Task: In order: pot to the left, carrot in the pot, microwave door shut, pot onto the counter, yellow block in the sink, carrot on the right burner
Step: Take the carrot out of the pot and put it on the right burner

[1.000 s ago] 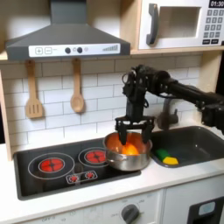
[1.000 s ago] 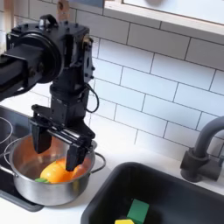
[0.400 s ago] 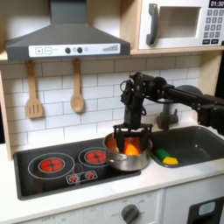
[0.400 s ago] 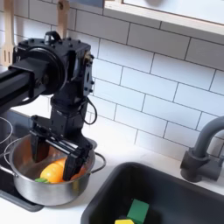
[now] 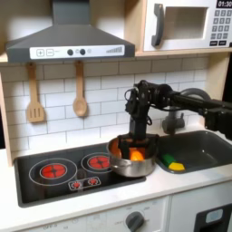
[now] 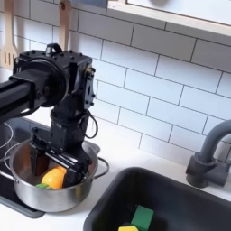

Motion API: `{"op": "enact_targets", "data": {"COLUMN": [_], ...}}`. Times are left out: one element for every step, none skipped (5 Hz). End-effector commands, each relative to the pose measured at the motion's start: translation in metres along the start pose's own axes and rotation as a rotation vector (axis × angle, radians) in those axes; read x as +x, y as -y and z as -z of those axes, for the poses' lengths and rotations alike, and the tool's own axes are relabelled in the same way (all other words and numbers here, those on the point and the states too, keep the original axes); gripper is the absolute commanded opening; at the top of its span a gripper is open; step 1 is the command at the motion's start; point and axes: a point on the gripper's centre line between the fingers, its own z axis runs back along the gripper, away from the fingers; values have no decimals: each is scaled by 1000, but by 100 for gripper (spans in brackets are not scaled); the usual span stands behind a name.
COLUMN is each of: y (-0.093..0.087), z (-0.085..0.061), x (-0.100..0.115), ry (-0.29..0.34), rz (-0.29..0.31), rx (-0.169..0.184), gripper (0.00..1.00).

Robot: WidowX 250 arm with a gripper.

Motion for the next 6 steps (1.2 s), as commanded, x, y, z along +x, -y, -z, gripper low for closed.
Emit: {"op": "enact_targets", "data": {"y": [0,-1,-3,-17,-23,-37], "z": [4,0,-4,-13,-24,-47], "x": [-3,-2,-3,-5,-3,4], "ry": [-6,9,21,22,41,85], "rz": [18,43,57,30,23,-1], "rx": [-10,-2,-11,-14,-19,-13], "gripper": [0,0,0,0,0,0]}}
